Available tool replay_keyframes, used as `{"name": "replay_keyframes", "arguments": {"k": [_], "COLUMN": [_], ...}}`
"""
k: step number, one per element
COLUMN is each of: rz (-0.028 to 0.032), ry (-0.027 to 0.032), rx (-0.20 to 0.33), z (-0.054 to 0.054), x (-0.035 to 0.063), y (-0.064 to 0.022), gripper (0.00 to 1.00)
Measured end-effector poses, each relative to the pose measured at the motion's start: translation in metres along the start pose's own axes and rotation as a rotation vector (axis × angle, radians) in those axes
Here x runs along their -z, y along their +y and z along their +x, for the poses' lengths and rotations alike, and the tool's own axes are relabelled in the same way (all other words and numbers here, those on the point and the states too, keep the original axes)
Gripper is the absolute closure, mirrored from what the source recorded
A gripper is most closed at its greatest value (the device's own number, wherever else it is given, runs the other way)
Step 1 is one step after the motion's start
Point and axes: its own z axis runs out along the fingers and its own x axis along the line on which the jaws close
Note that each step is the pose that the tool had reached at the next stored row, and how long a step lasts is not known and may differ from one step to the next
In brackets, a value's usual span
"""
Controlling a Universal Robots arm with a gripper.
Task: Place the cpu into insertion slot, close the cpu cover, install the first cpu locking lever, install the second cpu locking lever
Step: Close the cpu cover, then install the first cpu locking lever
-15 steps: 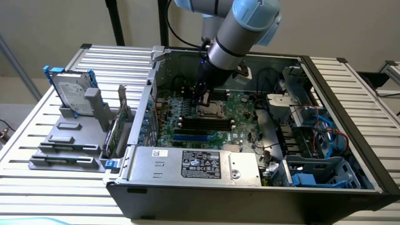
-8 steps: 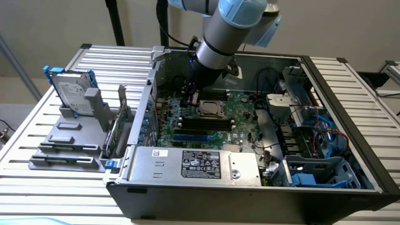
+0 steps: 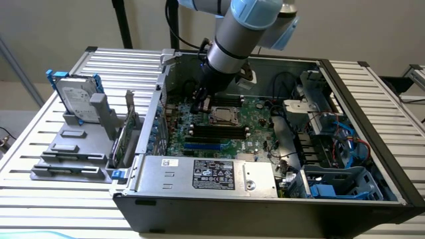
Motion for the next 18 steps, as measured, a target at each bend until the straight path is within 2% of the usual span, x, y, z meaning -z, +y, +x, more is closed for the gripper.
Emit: {"name": "replay_keyframes", "arguments": {"k": [13, 16, 18], "rz": [0.0006, -0.0009, -0.0024], "ry": [0.0004, 0.0096, 0.0202], "rx": [0.000, -0.012, -0.023], "z": [-0.0003, -0.0006, -0.0006], "x": [0.0000, -0.0005, -0.0008], "y": [0.0000, -0.0017, -0.0032], "gripper": [0.89, 0.89, 0.89]}}
